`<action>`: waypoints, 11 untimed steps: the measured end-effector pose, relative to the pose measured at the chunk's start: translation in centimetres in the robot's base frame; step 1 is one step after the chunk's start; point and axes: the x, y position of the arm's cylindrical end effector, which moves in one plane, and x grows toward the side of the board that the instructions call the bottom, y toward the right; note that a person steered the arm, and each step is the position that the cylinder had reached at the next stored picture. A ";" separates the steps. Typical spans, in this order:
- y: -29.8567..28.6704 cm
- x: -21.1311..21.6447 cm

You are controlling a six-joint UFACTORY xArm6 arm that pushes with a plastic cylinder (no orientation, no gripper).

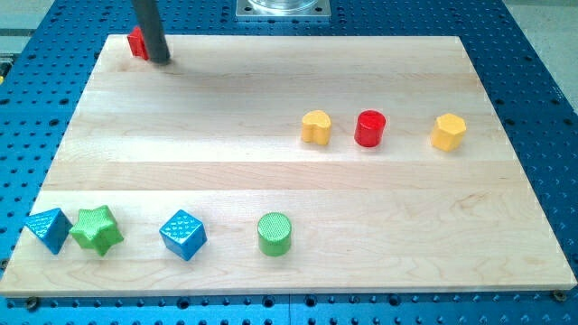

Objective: Move the hexagon to the right of the red circle

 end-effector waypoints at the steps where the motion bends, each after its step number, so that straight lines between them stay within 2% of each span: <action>1: 7.6 3.2; 3: 24.6 9.6; 4: 28.5 9.8; 8: 36.5 9.9; 10: 43.9 16.1; 11: 43.1 16.9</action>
